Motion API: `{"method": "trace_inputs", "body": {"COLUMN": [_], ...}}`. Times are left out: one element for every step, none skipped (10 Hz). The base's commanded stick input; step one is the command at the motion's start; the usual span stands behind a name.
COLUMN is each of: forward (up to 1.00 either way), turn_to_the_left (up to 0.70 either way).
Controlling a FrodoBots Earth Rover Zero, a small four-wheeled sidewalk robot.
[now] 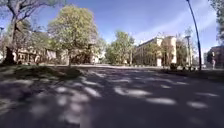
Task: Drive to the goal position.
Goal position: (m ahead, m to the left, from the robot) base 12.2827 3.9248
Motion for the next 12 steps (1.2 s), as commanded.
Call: {"method": "trace_inputs", "body": {"forward": [0.85,0.85,0.85,0.85,0.85,0.85,0.85,0.85,0.85,0.85,0.85,0.85], "turn_to_the_left": [0.01,0.26,0.30,0.17,0.05,0.00,0.00,0.00,0.00,0.00,0.00,0.00]}}
